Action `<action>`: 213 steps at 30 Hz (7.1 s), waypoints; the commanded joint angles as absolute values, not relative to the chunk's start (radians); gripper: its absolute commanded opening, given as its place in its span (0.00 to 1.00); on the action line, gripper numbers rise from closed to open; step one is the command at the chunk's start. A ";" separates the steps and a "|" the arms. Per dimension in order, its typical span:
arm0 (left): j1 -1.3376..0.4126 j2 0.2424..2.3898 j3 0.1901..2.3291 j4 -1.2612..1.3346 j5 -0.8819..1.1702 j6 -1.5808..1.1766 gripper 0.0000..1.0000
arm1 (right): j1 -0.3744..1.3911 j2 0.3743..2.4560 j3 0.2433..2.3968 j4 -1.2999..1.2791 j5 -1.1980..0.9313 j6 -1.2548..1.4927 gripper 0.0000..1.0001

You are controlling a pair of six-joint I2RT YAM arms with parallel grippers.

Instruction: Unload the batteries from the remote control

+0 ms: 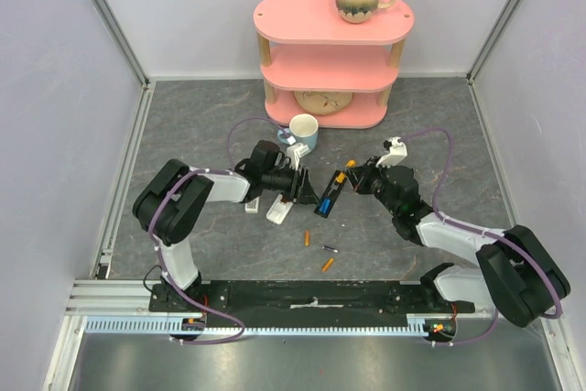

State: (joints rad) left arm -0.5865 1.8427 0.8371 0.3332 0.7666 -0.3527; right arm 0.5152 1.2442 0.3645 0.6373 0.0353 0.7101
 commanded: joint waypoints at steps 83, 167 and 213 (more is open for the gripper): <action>-0.532 1.726 0.769 0.469 0.765 -0.382 0.51 | 0.541 1.427 0.397 0.801 -0.115 0.776 0.00; -0.525 1.749 0.787 0.456 0.793 -0.383 0.51 | 0.537 1.252 0.374 0.623 -0.033 0.718 0.00; -0.525 1.778 0.811 0.422 0.811 -0.377 0.51 | 0.529 1.384 0.420 0.815 -0.069 0.745 0.00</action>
